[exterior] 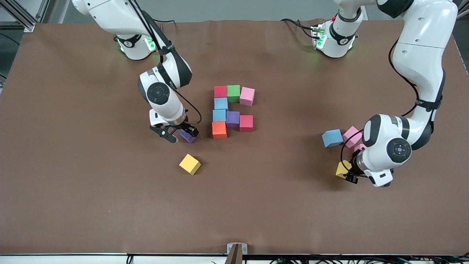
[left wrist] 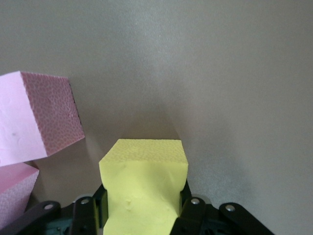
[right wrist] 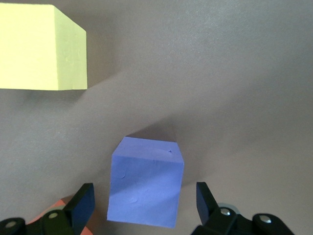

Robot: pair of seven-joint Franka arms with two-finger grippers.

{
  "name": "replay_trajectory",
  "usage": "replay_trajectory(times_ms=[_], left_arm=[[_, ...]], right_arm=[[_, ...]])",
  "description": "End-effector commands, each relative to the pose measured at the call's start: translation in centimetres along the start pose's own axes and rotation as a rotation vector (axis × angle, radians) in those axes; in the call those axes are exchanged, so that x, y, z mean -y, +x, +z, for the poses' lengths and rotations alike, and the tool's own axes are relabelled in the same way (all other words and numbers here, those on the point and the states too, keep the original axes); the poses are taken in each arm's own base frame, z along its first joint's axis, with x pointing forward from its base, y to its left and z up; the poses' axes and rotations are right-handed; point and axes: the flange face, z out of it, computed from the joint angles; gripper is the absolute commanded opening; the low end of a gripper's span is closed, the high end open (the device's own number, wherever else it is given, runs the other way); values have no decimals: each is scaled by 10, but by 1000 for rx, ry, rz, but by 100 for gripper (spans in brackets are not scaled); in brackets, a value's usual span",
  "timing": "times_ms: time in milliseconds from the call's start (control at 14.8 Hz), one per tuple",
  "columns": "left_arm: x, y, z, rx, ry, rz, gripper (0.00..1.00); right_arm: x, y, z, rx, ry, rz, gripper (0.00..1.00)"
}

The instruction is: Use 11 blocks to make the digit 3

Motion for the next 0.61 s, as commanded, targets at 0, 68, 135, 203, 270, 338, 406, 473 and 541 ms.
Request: replay_trajectory(times_ms=[0, 68, 135, 203, 270, 338, 406, 473, 541], left_arm=[[1, 0, -10, -14, 3, -1, 32], [0, 0, -11, -14, 0, -3, 32], [-1, 1, -12, -15, -1, -2, 31], [-2, 2, -14, -17, -7, -3, 31], [-4, 2, -17, -18, -13, -2, 31], [-8, 0, -22, -16, -15, -3, 31], [-13, 0, -31, -17, -7, -2, 31], [-18, 1, -40, -17, 4, -2, 31], [-22, 2, -48, -18, 8, -3, 31]], right_arm=[[-3, -5, 11, 8, -1, 8, 92], [-3, -6, 17, 11, -9, 5, 92], [-3, -6, 18, 11, -9, 7, 92], [-3, -6, 20, 11, -9, 7, 91], [-3, -6, 20, 11, -9, 7, 86], [-3, -6, 20, 11, -9, 6, 76], [-2, -5, 18, 10, -7, 5, 64], [-1, -5, 17, 10, -7, 4, 52], [0, -4, 16, 10, -9, -1, 35]])
